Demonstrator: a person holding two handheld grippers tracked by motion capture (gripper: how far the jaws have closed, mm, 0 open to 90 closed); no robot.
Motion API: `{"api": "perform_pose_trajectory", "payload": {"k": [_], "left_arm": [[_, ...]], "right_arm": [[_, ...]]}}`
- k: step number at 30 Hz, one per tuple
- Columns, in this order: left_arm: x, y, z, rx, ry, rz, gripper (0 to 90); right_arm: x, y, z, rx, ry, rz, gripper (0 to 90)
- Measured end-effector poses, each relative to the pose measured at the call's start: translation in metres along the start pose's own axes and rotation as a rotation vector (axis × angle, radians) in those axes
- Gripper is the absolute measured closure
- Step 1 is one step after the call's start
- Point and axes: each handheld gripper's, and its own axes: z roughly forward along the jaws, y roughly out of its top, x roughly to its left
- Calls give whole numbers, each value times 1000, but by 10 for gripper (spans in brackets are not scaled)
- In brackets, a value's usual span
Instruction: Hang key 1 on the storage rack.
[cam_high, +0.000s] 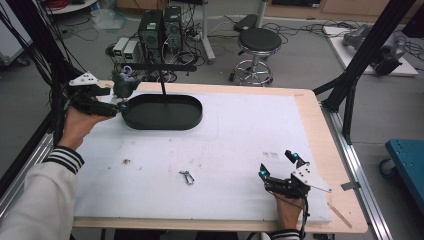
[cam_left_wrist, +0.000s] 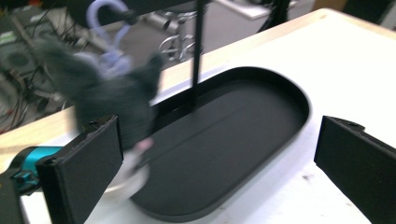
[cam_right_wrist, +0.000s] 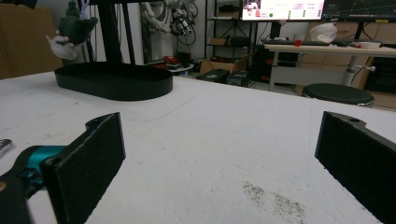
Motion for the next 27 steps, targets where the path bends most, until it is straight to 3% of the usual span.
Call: {"api": "perform_pose_trajectory", "payload": {"k": [4,6,11,13,19,27], "left_arm": [[-15,-9,-10,-77,-57,46,17],[-23,-14,-15,-120,-92,50,17],[-45,-23,-28,-175,-157,72,17],[-54,-26,-33,-199,-177,100,17],[-76,-37,-48,-254,-190,136,17],[-90,-60,-55,-278,-200,130,17]], "right_arm": [[0,0,0,-2,-1,-1,8],[0,0,0,-2,-2,-2,8],[0,0,0,-2,-2,-3,8],[0,0,0,-3,-3,-8,8],[0,0,0,-4,-1,-7,8],[0,0,0,-5,1,-2,8]]}}
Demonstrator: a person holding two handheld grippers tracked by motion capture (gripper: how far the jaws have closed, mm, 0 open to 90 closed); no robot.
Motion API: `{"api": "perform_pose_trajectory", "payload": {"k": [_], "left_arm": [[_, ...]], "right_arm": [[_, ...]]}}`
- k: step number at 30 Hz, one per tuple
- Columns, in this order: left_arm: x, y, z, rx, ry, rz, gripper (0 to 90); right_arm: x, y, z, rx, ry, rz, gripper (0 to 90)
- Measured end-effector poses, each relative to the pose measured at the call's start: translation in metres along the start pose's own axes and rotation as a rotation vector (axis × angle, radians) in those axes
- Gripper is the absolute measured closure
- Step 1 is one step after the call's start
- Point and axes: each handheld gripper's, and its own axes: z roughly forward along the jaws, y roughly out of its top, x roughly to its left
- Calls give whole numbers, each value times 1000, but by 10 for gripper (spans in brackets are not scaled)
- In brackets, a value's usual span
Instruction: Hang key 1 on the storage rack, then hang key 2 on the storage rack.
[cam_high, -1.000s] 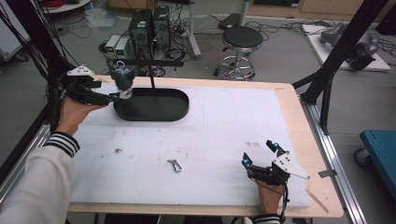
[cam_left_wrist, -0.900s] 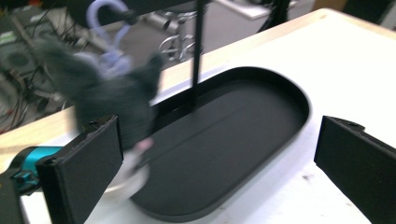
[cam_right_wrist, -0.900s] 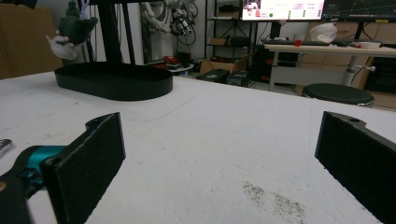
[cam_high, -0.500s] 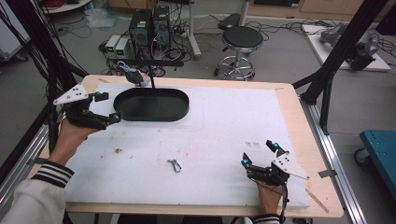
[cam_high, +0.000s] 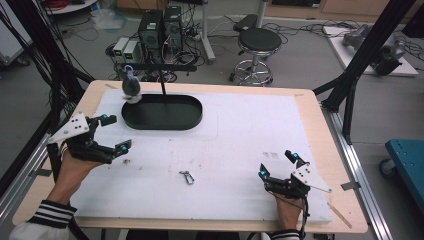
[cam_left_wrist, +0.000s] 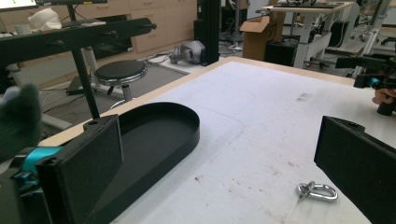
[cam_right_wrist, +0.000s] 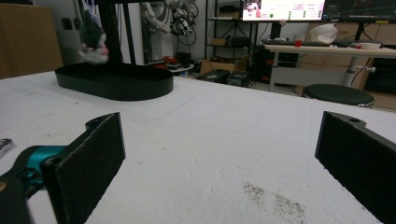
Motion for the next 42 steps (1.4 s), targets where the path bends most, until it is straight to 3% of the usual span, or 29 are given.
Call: {"api": "perform_pose_trajectory", "payload": {"k": [10,28,35,42], "left_arm": [[-8,-13,0,-4,-3,10,17],[-9,-13,4,8,-17,15,17],[-13,-8,9,40,-64,18,17],[-21,3,21,97,-105,52,17]], "right_arm": [[0,0,0,0,-2,-6,8],[1,0,0,2,-4,-11,8],[1,0,0,2,-4,-10,8],[1,0,0,3,-1,-6,8]]}}
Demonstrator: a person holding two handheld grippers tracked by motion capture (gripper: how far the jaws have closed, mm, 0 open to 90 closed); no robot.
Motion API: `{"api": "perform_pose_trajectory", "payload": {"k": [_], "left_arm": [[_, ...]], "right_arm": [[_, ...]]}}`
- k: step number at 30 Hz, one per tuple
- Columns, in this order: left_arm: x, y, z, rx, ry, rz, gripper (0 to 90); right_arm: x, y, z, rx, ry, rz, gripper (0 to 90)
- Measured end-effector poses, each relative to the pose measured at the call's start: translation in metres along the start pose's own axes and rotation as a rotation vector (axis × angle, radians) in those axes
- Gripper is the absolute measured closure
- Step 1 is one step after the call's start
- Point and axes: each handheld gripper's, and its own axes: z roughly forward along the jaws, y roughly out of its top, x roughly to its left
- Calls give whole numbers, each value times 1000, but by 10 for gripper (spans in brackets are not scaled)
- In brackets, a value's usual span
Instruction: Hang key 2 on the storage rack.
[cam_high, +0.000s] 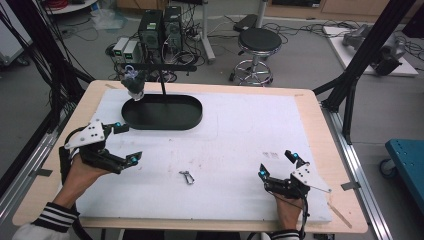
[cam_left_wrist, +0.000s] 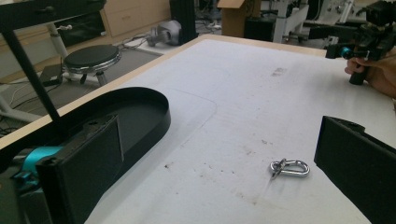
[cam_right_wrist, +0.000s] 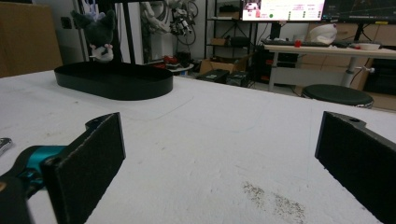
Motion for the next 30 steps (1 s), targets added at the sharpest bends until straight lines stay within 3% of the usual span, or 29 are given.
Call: {"api": "perform_pose_trajectory", "payload": {"k": [5,17,30], "left_arm": [[-10,9,11,70,-45,63,17],[-26,16,41,193,-148,150,17],[-38,5,81,347,-210,212,17]], "right_arm": [[0,0,0,0,0,2,8],[0,0,0,-1,2,2,8],[0,0,0,1,3,-1,8]]}}
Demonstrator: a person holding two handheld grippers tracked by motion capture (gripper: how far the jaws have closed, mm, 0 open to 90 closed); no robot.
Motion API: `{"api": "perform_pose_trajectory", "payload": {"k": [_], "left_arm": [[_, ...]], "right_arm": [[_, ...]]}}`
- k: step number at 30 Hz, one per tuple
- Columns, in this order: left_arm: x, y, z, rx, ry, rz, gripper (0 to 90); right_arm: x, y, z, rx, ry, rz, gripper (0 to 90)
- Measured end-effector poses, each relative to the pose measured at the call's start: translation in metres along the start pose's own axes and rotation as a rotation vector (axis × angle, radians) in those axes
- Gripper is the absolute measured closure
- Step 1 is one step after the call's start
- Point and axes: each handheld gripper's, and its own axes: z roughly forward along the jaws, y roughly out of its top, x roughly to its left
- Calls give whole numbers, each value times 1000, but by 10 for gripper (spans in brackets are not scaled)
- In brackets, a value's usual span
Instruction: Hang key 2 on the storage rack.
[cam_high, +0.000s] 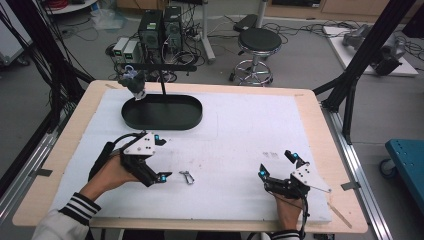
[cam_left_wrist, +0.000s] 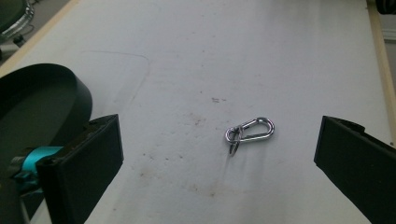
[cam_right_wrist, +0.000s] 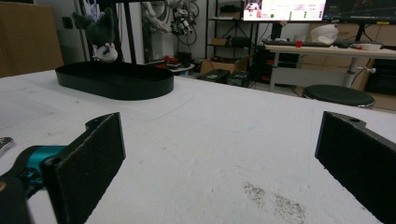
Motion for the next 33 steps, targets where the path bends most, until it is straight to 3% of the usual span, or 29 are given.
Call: {"api": "perform_pose_trajectory", "payload": {"k": [5,17,19,25,33], "left_arm": [[-1,-1,17,67,-20,22,17],[-5,-4,41,168,-48,32,20],[-5,-5,45,187,-63,35,95],[-5,-8,53,233,-65,17,120],[-7,-10,62,275,-74,43,232]], "right_arm": [[0,0,-1,-6,0,10,8],[-1,0,-1,-14,-3,5,8],[-1,0,-1,-14,-3,5,8],[-1,0,-1,-13,-3,4,8],[-1,-1,-1,-16,-3,3,8]]}}
